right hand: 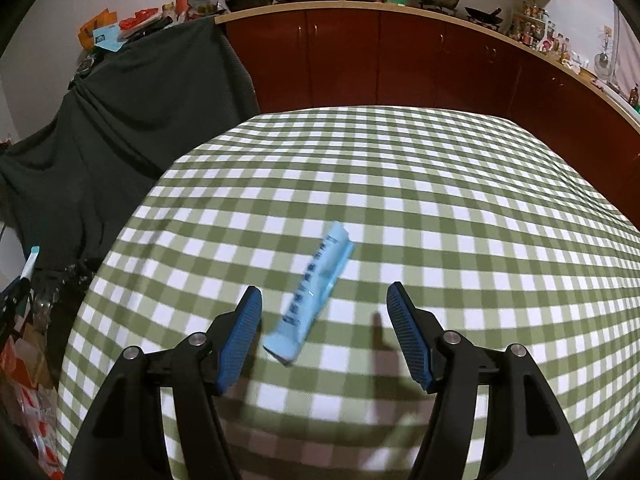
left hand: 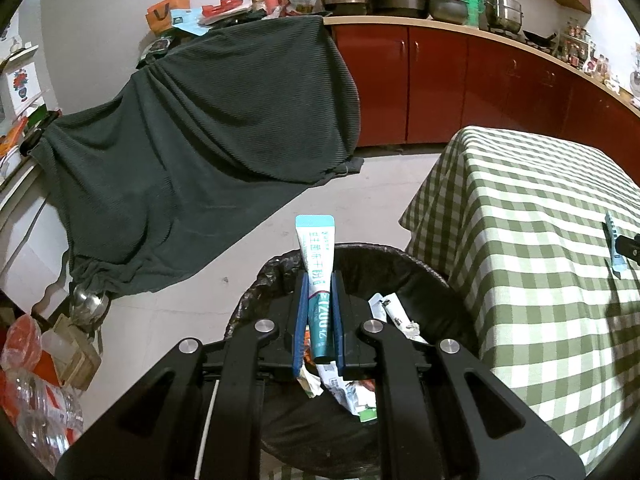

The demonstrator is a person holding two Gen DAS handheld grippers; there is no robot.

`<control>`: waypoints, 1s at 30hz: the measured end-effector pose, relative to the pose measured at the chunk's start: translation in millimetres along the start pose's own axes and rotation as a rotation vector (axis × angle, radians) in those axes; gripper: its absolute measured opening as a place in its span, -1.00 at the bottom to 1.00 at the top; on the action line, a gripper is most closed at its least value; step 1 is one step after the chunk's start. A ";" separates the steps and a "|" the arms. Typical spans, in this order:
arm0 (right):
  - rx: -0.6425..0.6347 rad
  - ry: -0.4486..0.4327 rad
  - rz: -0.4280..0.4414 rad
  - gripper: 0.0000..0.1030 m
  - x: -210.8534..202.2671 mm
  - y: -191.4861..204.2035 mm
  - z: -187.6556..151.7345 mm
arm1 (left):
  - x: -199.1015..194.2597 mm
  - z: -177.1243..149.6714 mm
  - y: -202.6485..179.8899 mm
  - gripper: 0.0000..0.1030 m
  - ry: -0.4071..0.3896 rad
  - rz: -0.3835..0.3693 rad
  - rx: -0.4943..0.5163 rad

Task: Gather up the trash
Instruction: 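Grasp the light-blue tube with the right tool while the left tool holds its tube over the bin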

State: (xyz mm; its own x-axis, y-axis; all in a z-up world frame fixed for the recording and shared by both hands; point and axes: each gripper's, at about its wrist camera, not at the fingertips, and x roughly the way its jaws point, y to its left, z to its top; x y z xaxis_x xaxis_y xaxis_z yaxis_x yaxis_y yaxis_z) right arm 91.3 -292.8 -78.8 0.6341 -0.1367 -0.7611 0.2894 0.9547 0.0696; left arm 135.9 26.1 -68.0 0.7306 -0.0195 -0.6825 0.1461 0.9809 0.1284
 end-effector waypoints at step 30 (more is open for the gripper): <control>-0.019 0.016 0.065 -0.68 -0.4 7.1 -14.4 | -12.0 -6.4 -2.2 -0.78 -0.018 0.001 -0.034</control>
State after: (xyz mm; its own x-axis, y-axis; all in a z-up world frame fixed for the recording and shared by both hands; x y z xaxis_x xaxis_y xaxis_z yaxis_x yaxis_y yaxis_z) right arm 82.7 -282.2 -87.3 0.6392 -0.0701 -0.7658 0.2340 0.9663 0.1068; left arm 122.5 25.4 -64.7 0.7428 -0.0222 -0.6692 0.1233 0.9869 0.1041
